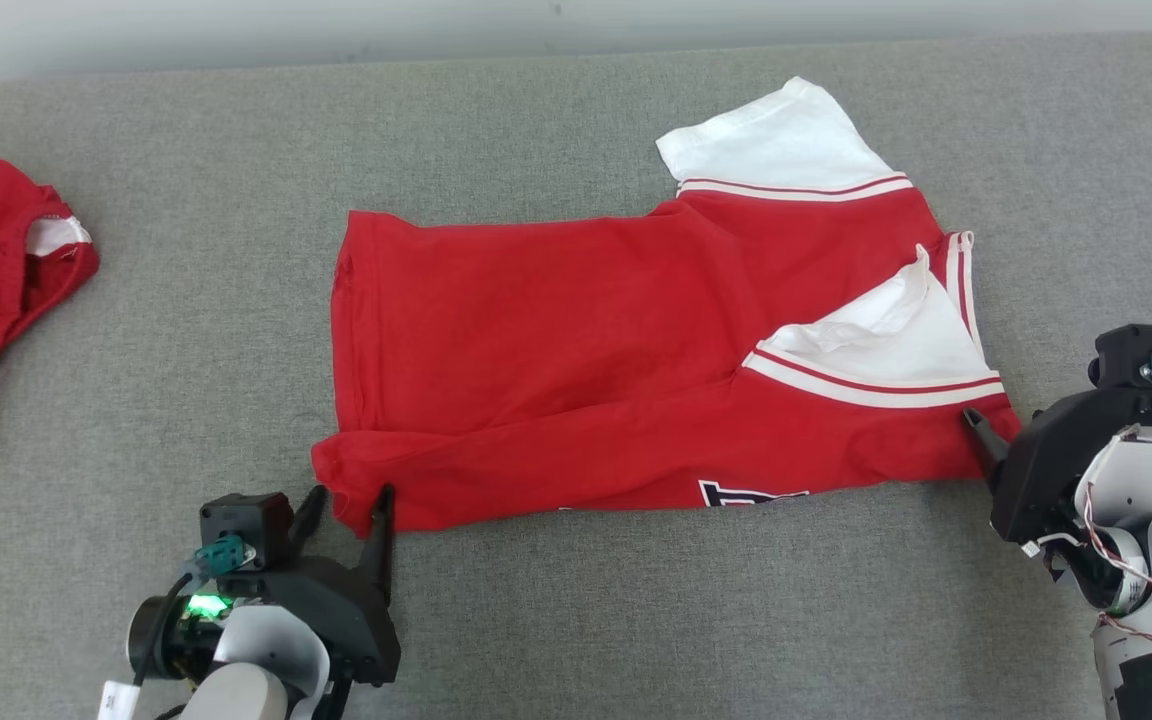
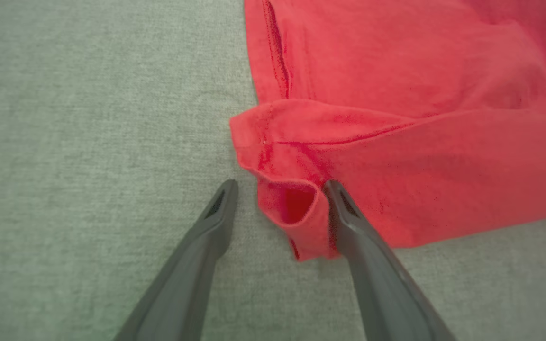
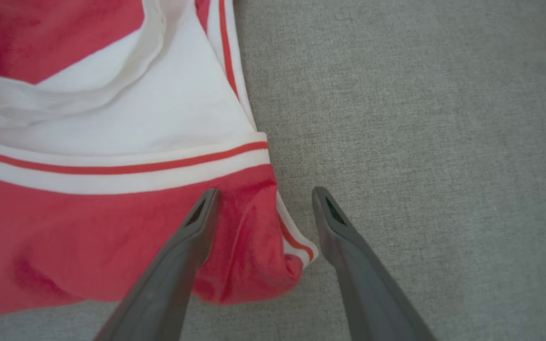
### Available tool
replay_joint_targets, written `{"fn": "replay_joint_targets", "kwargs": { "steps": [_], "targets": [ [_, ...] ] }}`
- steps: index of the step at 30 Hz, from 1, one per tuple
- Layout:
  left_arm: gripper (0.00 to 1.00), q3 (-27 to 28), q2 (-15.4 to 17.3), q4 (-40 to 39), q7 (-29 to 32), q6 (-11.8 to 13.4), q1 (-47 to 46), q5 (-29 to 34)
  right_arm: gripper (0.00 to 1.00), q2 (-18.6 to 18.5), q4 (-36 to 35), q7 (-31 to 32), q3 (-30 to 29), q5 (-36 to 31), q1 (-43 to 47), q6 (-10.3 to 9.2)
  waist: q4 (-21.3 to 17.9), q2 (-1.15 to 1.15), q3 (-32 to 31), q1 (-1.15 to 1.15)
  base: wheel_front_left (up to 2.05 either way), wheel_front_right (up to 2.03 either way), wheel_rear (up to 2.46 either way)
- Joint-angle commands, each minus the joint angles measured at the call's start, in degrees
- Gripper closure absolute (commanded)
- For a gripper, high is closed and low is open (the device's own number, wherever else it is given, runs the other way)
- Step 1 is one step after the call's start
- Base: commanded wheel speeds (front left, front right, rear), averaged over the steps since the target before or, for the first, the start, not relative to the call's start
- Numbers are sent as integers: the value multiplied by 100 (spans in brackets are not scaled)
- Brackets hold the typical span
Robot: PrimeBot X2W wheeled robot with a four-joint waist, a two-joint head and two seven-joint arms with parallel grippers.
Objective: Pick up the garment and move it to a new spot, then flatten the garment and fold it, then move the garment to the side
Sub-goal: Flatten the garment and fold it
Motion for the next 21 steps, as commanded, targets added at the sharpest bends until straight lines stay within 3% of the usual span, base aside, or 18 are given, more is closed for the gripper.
{"fn": "replay_joint_targets", "kwargs": {
  "steps": [1, 10, 11, 12, 13, 15, 21],
  "targets": [
    [100, -111, -39, 156, 168, -58, 67, -40, 0, -50, 52, 100, 40, -26, -68, 17, -7, 0, 13, 1, 0, 0, 0],
    [100, -165, -47, 174, 169, -66, 24, -90, 0, -201, 34, 361, 268, 178, -123, 17, -19, 0, 28, 1, 0, 0, 0],
    [100, -170, -45, 179, 164, -65, 34, -99, 11, -211, 38, 385, 282, 201, -109, 17, -22, 0, 26, 1, 0, 0, 0],
    [100, -173, -42, 182, 160, -63, 44, -104, 48, -214, 42, 395, 281, 204, -102, 17, -24, 0, 24, 1, 0, 0, 0],
    [100, -177, -37, 187, 157, -61, 57, -107, 61, -218, 55, 404, 274, 203, -90, 17, -26, 0, 21, 1, 0, 0, 0],
    [100, -188, -29, 206, 174, -61, 81, -121, 100, -219, 67, 395, 280, 220, -78, 17, -29, 0, 12, 1, 0, 0, 0],
    [100, -179, 12, 241, 167, -51, 168, -163, 100, -193, 68, 304, 276, 321, 12, 17, -35, 0, -65, 1, 0, 0, 0]
  ]
}}
